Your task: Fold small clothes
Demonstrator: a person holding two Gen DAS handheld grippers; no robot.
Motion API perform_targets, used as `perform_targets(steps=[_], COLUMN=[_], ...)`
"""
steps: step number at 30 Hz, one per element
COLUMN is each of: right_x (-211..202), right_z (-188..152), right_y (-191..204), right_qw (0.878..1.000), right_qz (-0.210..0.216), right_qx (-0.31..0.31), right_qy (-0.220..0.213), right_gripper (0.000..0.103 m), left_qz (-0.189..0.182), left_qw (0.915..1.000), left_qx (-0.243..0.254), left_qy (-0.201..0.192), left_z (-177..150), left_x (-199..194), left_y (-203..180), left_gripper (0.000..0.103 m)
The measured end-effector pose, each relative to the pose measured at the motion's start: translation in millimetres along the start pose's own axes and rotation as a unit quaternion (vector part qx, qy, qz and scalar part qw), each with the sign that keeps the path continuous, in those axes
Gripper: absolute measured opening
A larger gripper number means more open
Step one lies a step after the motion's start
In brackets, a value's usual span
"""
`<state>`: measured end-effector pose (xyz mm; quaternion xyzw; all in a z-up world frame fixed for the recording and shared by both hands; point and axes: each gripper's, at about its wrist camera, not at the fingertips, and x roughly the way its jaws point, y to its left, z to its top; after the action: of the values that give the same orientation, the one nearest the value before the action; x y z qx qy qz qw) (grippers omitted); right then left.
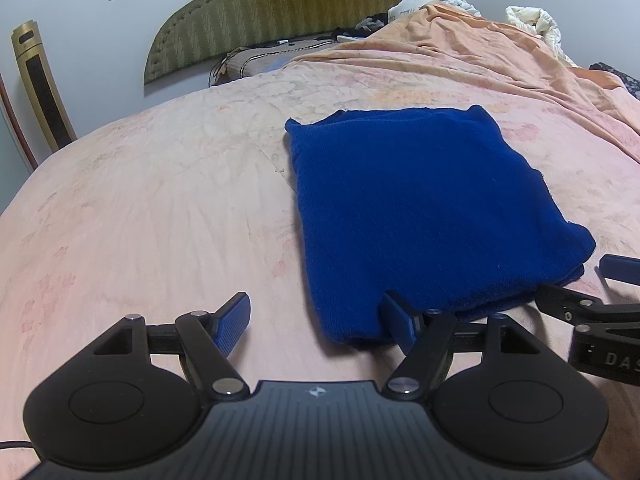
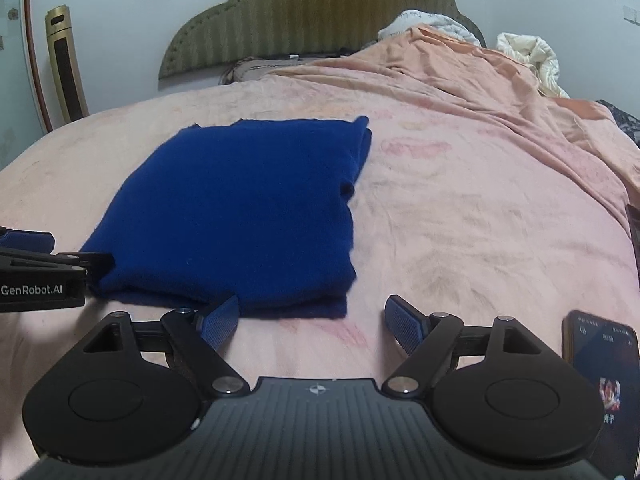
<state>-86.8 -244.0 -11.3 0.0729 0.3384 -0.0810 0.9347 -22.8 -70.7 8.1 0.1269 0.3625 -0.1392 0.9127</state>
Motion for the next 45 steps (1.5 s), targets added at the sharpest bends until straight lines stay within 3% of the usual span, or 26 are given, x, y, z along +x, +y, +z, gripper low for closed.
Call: perform_targets(steps=[10,18,29,45], right_x=[-23,-35,-40,-40], right_z=[-4,-15,-22,-24], right_y=[3,8,10,9], right_qw=[1.000,0.999,0.998,0.999], right_qz=[0.026,0.028,0.045,0.045], right_qx=[0.007,-0.042,-0.051,-0.028], right_qy=[-0.010,-0.001,0.005,0.002], right_gripper=[0.089,0.093,0.094,0.100], left_qz=[-0.009,-0.008,-0.008,0.001], left_qw=[0.9997,0.9987,0.9974,0.9984], left_qx=[-0.019,-0.043,-0.062,-0.048], left_qy=[0.011,0.025,0.035,0.028], left_z=[-14,-33,-35,-37], left_x=[-12,-17,-18,-23], left_y=[-3,3,7,1], left_gripper=[0.074,0.078,0.081,0.081])
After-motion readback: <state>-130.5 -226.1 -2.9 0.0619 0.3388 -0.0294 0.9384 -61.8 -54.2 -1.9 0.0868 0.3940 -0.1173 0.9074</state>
